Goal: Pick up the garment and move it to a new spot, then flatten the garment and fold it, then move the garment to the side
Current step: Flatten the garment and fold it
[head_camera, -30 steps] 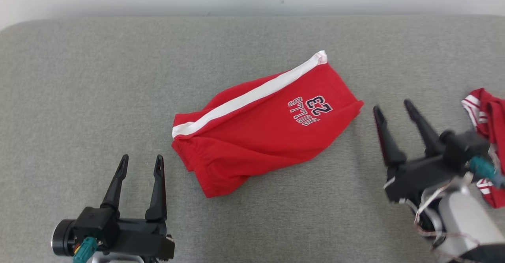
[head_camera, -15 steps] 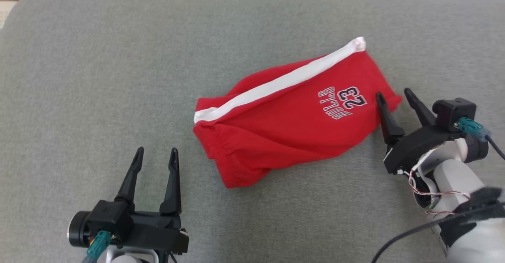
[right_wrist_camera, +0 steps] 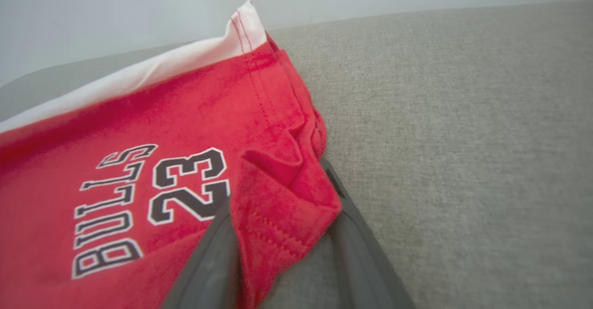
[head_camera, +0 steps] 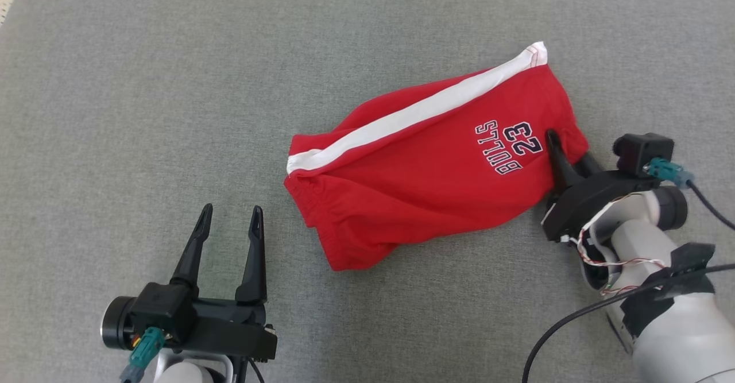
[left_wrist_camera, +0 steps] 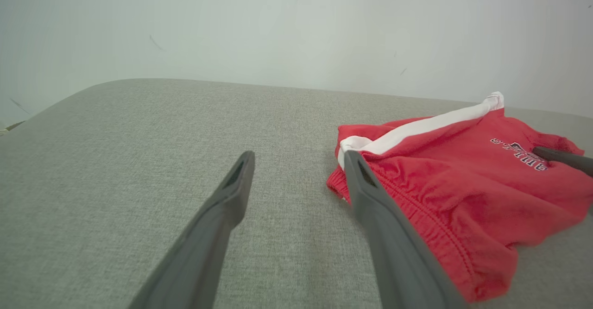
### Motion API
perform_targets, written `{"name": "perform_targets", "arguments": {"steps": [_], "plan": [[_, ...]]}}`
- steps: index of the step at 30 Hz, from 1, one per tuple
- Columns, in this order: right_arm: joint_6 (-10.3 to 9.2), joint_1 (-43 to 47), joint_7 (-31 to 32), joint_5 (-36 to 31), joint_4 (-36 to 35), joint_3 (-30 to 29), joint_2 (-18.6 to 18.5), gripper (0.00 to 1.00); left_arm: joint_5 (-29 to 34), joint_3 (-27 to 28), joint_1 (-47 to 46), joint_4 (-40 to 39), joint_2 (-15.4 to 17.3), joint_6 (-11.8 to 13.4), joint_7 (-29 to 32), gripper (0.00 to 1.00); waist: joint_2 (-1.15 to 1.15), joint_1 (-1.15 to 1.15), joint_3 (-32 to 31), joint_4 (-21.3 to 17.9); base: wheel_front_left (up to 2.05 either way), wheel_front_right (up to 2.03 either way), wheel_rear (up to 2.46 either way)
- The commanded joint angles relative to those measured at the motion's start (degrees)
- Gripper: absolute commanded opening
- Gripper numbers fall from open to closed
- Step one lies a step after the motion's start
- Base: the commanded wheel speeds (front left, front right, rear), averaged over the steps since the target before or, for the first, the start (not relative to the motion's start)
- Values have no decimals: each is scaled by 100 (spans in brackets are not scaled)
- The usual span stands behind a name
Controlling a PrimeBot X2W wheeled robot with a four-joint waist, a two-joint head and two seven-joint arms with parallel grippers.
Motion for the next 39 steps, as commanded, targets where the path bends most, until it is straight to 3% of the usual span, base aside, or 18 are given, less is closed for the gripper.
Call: {"name": "perform_targets", "arguments": {"steps": [1, 9, 13, 18, 26, 32, 39], "plan": [[2, 182, 11, 62, 64, 93, 111, 0, 35, 18, 9, 17, 27, 18, -37, 100, 0, 0, -14, -33, 0, 0, 0], [1, 844, -330, 583, -607, 7, -12, 0, 4, 60, 117, 32, 95, 16, -42, 100, 0, 0, -218, -320, 0, 0, 0], [-1, 1655, -355, 527, -1535, -545, -15, 0, -18, 74, 204, -3, 178, 13, -8, 100, 0, 0, -365, -534, 0, 0, 0], [-1, 2711, -360, 293, -2381, -1335, 244, 0, -20, 68, 292, -61, 247, 46, 77, 100, 0, 0, -514, -668, 0, 0, 0], [-1, 3507, -312, -149, -3001, -1946, 549, 0, -32, 82, 400, -192, 347, 120, 204, 100, 0, 0, -639, -814, 0, 0, 0], [0, 3389, -150, -521, -3378, -1907, 626, 0, -41, 62, 422, -267, 381, 130, 256, 100, 0, 0, -658, -831, 0, 0, 0], [1, 3120, 132, -970, -4357, -1240, 853, 0, -61, 22, 331, -273, 374, 109, 261, 100, 0, 0, -636, -764, 0, 0, 0]]}}
